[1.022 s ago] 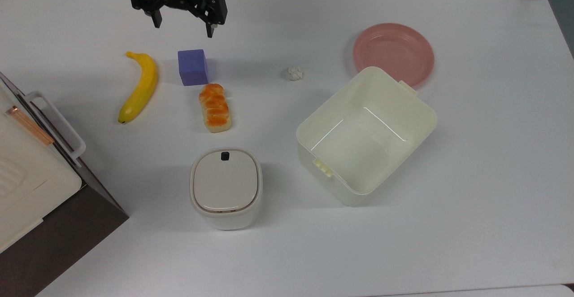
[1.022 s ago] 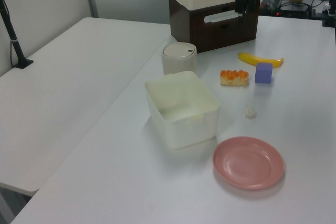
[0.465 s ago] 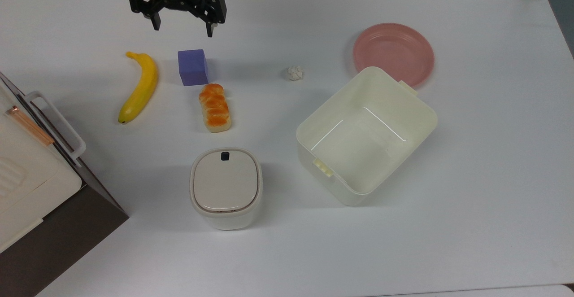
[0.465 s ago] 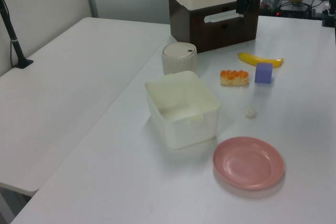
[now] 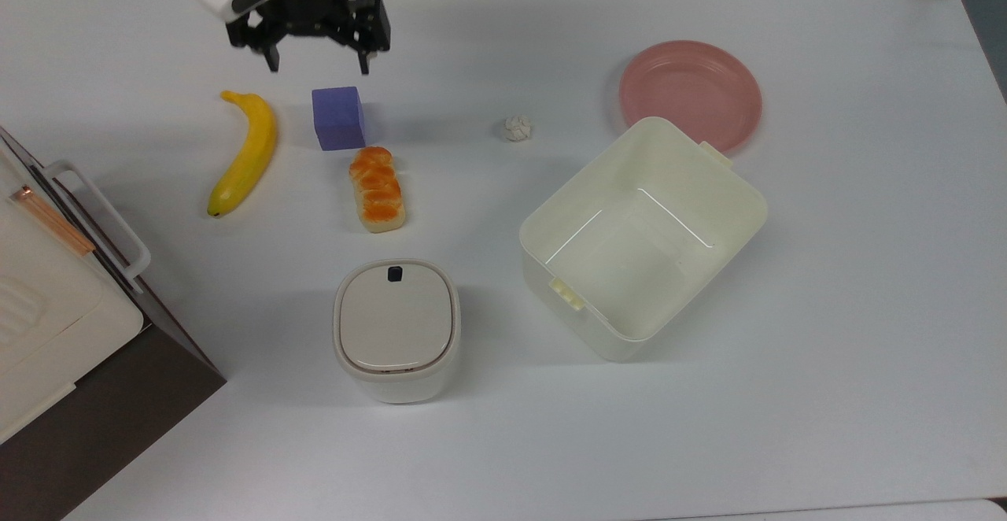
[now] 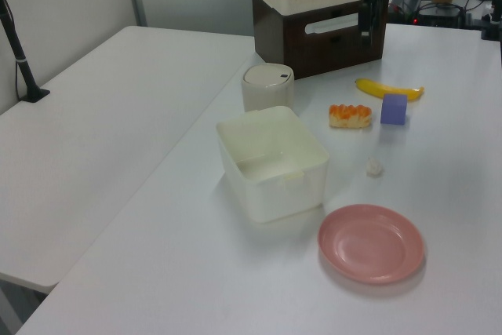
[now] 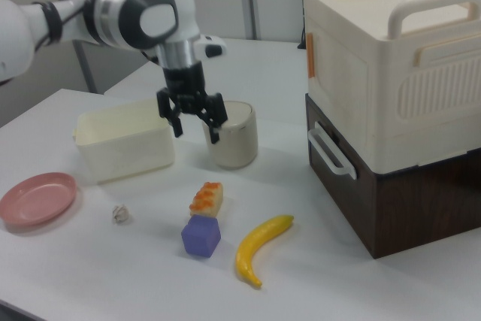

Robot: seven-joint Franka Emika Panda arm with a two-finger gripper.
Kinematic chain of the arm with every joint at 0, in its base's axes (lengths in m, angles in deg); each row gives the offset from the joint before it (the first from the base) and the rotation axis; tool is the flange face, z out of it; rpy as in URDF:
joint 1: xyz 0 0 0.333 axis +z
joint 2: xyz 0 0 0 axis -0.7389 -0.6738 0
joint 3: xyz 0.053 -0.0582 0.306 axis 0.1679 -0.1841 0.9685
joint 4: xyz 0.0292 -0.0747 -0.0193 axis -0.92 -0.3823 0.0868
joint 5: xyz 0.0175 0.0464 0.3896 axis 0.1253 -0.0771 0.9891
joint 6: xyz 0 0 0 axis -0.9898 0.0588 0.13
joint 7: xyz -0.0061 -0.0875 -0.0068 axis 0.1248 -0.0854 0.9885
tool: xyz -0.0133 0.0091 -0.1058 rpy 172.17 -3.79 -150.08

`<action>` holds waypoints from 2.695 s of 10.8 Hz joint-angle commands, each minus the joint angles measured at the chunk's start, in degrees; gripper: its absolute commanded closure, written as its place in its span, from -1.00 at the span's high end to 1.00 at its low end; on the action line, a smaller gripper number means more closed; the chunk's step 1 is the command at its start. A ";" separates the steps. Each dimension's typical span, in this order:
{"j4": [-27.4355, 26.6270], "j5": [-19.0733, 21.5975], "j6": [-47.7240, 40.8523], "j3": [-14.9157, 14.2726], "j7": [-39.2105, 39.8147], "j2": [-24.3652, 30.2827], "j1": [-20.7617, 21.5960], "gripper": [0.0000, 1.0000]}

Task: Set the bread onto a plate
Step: 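Lower the gripper onto the orange-topped bread and close on it, then lift the bread and carry it over to the pink plate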

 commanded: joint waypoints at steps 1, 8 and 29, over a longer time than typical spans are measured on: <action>-4.93 1.04 8.95 -1.30 3.47 -3.20 0.01 1.00; -15.65 1.21 22.92 -5.35 11.22 -7.70 2.20 1.00; -9.78 7.54 5.22 -5.61 5.77 -2.07 16.50 -1.00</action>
